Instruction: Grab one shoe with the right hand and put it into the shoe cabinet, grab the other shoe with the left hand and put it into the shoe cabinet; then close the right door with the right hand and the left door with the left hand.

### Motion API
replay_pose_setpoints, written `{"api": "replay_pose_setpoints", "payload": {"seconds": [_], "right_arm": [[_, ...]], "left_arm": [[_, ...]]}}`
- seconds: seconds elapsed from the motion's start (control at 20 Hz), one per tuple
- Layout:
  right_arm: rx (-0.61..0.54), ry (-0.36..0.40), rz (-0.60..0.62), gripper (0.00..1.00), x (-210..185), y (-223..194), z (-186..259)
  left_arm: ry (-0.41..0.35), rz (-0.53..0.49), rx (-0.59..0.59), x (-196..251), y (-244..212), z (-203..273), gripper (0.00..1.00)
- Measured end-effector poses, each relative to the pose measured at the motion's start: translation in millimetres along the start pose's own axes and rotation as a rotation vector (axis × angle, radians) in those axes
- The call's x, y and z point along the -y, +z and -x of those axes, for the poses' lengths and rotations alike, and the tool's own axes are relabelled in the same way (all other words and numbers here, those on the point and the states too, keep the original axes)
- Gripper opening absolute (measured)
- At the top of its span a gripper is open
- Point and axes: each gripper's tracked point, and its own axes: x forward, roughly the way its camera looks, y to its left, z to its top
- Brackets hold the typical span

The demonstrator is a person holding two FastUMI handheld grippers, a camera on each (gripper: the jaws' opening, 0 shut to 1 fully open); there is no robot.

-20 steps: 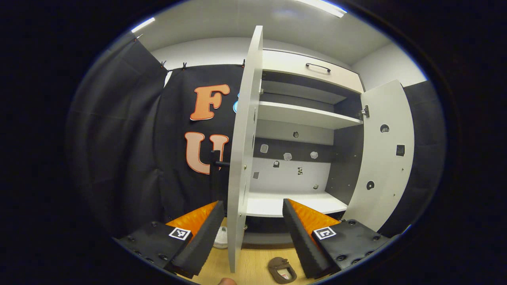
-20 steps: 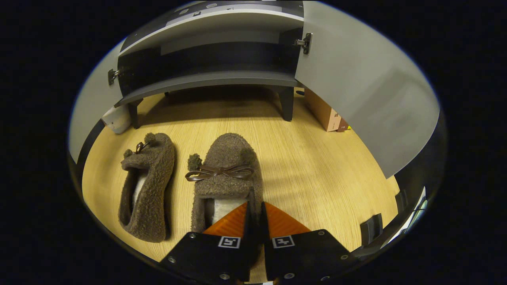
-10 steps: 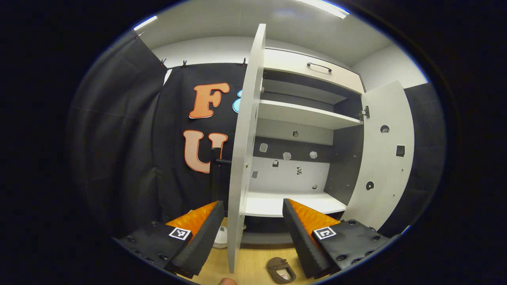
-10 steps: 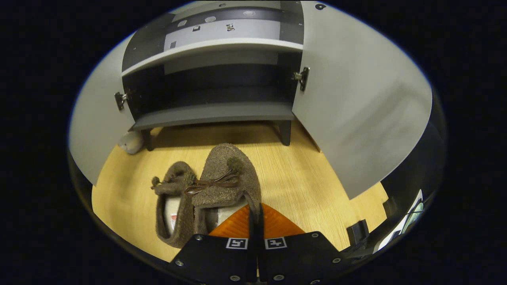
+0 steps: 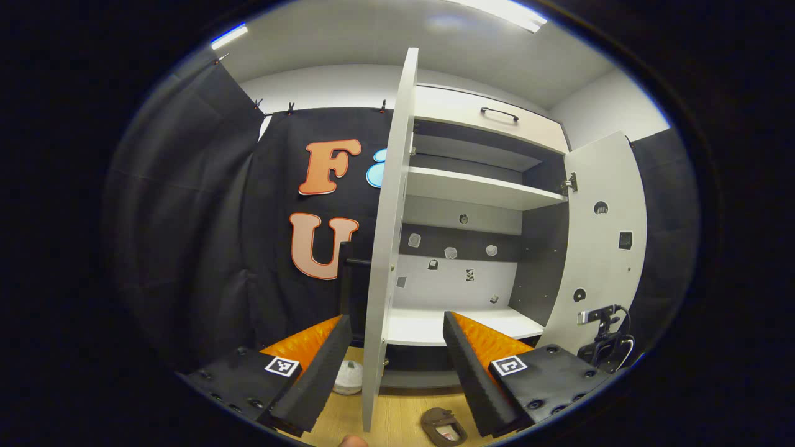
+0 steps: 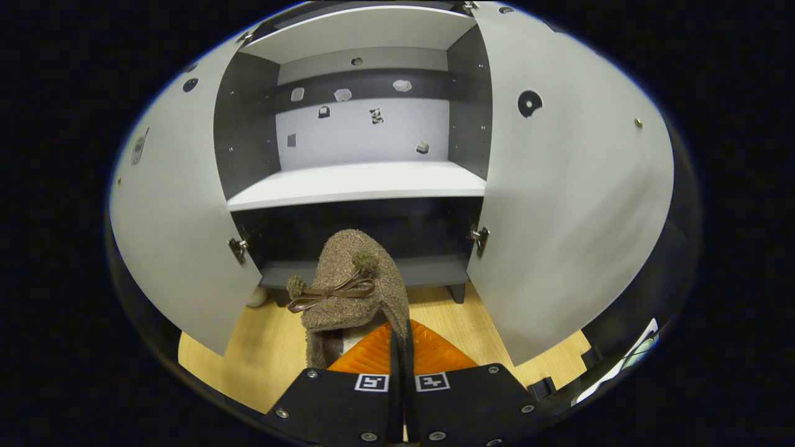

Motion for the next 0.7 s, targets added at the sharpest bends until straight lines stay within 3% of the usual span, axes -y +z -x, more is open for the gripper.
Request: {"api": "replay_pose_setpoints", "payload": {"seconds": [0.4, 0.5, 0.7], "right_arm": [[0.159, 0.044, -0.061, 0.01, -18.5, 154.6, -39.4], [0.188, 0.045, -0.064, 0.01, -24.3, 186.6, -38.3], [0.218, 0.028, -0.111, 0.01, -17.6, 232.0, -84.3]], "left_arm": [[-0.019, -0.009, 0.007, 5.3, 0.2, 11.9, 0.96], [-0.016, -0.008, 0.011, 4.7, 0.8, 15.0, 0.97], [0.017, -0.006, 0.005, -5.3, -2.0, 20.6, 0.96]]}}
